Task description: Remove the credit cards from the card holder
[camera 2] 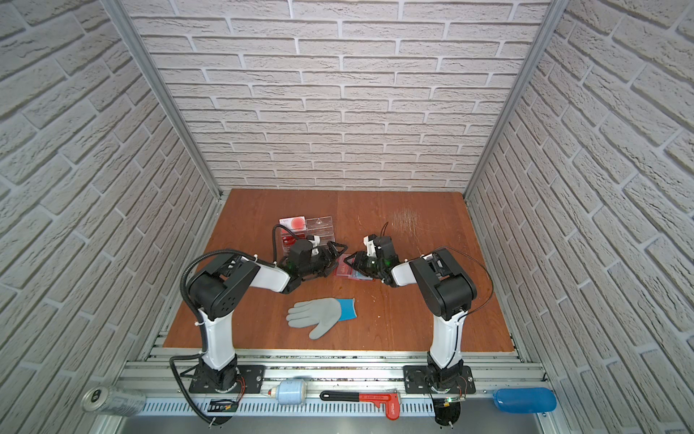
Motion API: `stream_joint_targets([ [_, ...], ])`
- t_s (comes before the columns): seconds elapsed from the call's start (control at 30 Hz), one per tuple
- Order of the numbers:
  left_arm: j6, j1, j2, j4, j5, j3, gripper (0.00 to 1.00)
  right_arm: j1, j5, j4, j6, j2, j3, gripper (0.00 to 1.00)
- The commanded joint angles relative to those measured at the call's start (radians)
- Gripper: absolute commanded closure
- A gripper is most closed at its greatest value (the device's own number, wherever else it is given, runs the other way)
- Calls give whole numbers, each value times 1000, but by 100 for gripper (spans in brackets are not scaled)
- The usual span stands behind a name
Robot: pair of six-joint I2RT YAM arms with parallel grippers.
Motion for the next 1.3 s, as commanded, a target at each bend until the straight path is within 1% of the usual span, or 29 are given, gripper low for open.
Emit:
stream_joint_targets([
  [0.0,-10,-5,22,23,4,-21,2,5,-49,105,25,28,-8,58],
  [0.2,-16,2,22,36,3,-36,2,11,-75,138,36,43,2,59],
  [0.23,-16,3,22,37,2,-39,2,14,-76,135,33,75,7,59],
  [0.57,-19,9,19,47,2,-50,2,35,-89,104,18,122,48,61],
  [0.93,-22,14,17,51,-3,-62,2,48,-89,66,-3,143,66,64],
  [1.07,-24,16,19,52,-4,-61,2,38,-109,81,12,143,66,65],
  [1.17,-29,18,22,57,-4,-67,2,19,-130,136,46,142,52,65],
  [1.27,-32,18,23,68,-8,-75,2,5,-136,126,36,125,48,66],
])
